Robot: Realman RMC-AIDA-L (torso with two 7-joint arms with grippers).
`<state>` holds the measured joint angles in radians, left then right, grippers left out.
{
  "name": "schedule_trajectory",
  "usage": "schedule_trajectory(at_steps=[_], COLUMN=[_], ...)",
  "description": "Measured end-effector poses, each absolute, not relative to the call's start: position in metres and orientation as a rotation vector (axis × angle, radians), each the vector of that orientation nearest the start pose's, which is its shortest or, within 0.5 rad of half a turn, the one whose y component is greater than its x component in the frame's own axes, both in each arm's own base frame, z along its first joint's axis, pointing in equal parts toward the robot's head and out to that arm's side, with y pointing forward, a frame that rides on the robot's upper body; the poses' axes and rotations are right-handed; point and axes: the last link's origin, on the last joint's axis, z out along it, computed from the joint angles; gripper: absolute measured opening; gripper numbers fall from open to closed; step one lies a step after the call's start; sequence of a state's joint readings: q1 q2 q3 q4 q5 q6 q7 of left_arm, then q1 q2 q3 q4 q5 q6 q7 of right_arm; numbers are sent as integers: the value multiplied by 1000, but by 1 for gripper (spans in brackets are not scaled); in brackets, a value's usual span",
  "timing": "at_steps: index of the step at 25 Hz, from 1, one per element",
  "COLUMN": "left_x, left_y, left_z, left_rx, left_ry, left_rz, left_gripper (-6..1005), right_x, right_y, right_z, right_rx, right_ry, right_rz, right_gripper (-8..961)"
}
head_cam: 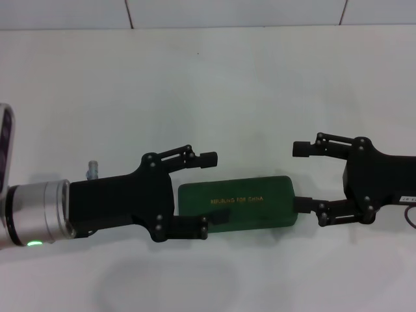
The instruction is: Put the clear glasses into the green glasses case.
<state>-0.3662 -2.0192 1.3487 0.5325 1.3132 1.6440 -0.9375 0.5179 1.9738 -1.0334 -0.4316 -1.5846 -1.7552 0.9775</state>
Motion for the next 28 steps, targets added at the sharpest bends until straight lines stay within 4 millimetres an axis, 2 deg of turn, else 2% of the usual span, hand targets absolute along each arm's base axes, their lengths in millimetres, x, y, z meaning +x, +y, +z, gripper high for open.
schedule_trajectory(at_steps=[11,28], left_x=[-247,-251], left_y=[264,260], left_z=[-32,-34], left_rx=[-2790,-2782], left_ry=[-113,-123], left_rz=[-1070,-1063], left_gripper=[847,848], right_x=[239,240], right_y=[295,296], right_z=[-10,-21], right_rx=[-2829,-2817], right_ry=[61,85], right_rz=[1049,1019], right_gripper=[864,864])
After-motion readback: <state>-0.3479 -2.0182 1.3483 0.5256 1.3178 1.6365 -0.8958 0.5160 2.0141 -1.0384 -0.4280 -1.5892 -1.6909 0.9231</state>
